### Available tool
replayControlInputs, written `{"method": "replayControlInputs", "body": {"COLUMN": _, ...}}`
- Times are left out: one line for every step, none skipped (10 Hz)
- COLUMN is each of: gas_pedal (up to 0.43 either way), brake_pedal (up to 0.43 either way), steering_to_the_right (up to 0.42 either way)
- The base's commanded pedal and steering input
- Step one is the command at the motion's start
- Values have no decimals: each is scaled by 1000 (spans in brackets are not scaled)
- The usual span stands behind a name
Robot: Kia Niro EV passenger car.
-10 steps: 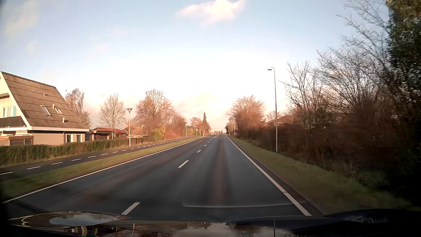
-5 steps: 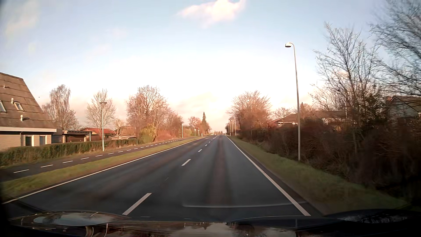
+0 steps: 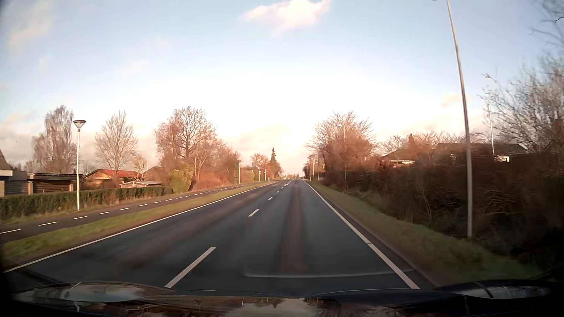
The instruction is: Follow the waypoints while adhering to traffic rules and regulations
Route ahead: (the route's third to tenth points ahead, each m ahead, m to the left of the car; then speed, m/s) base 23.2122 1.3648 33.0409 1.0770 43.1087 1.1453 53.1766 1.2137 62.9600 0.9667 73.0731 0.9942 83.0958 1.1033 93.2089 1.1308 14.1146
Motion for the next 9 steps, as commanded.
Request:
{"method": "replayControlInputs", "body": {"gas_pedal": 177, "brake_pedal": 0, "steering_to_the_right": -1}}
{"method": "replayControlInputs", "body": {"gas_pedal": 177, "brake_pedal": 0, "steering_to_the_right": -1}}
{"method": "replayControlInputs", "body": {"gas_pedal": 177, "brake_pedal": 0, "steering_to_the_right": -1}}
{"method": "replayControlInputs", "body": {"gas_pedal": 177, "brake_pedal": 0, "steering_to_the_right": -1}}
{"method": "replayControlInputs", "body": {"gas_pedal": 177, "brake_pedal": 0, "steering_to_the_right": -1}}
{"method": "replayControlInputs", "body": {"gas_pedal": 177, "brake_pedal": 0, "steering_to_the_right": -1}}
{"method": "replayControlInputs", "body": {"gas_pedal": 177, "brake_pedal": 0, "steering_to_the_right": -1}}
{"method": "replayControlInputs", "body": {"gas_pedal": 177, "brake_pedal": 0, "steering_to_the_right": -1}}
{"method": "replayControlInputs", "body": {"gas_pedal": 177, "brake_pedal": 0, "steering_to_the_right": -1}}
